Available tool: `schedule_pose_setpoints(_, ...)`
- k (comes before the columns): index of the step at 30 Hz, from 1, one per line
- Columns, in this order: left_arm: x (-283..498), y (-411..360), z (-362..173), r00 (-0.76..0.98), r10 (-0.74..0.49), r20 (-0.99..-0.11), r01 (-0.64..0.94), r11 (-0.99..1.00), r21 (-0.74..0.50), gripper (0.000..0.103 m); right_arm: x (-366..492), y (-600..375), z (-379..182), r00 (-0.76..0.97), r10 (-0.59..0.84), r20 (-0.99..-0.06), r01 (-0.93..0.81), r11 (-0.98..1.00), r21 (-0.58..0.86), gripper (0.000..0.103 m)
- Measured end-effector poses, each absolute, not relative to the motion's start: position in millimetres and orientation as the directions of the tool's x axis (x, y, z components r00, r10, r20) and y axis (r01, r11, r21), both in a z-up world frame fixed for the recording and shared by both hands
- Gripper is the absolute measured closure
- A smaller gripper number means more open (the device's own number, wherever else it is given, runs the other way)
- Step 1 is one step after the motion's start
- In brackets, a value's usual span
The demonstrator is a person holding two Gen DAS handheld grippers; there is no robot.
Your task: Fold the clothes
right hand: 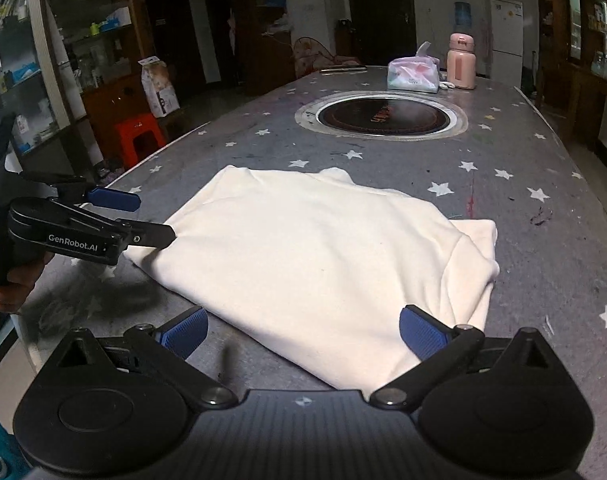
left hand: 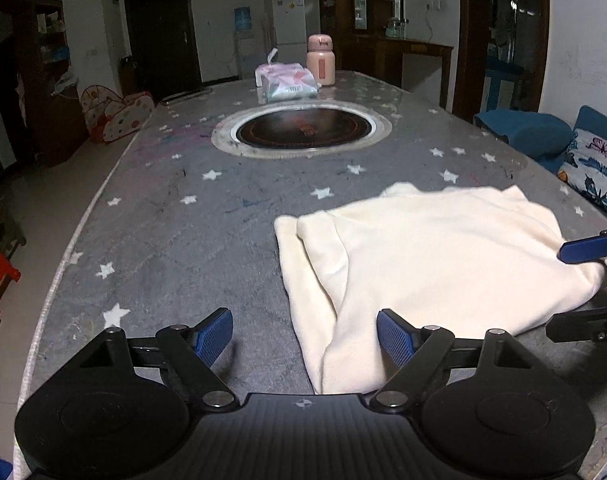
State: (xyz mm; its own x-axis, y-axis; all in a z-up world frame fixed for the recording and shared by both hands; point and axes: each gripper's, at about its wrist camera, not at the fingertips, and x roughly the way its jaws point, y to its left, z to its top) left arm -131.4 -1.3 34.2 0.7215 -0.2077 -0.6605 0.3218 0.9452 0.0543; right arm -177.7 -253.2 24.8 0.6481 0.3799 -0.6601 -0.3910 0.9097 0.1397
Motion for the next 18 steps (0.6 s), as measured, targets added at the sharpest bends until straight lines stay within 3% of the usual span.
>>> schedule_pose_setpoints(6, -122.7, -3.6, 32.4, 0.719, -0.195, -0.667, 0.317, 0.946, 0.065, 0.021, -164.8, -256.2, 34.1, 0.670, 0.394, -0.629, -0.392, 0.908, 0.152, 0.000)
schedule_pose_setpoints(18, -117.5, 0.3, 25.2, 0.697, -0.205, -0.687, 0.325, 0.945, 0.048, 0.020, -157.4, -271.7, 26.3, 0.643, 0.397, -0.655, -0.366, 0.910, 0.192, 0.000)
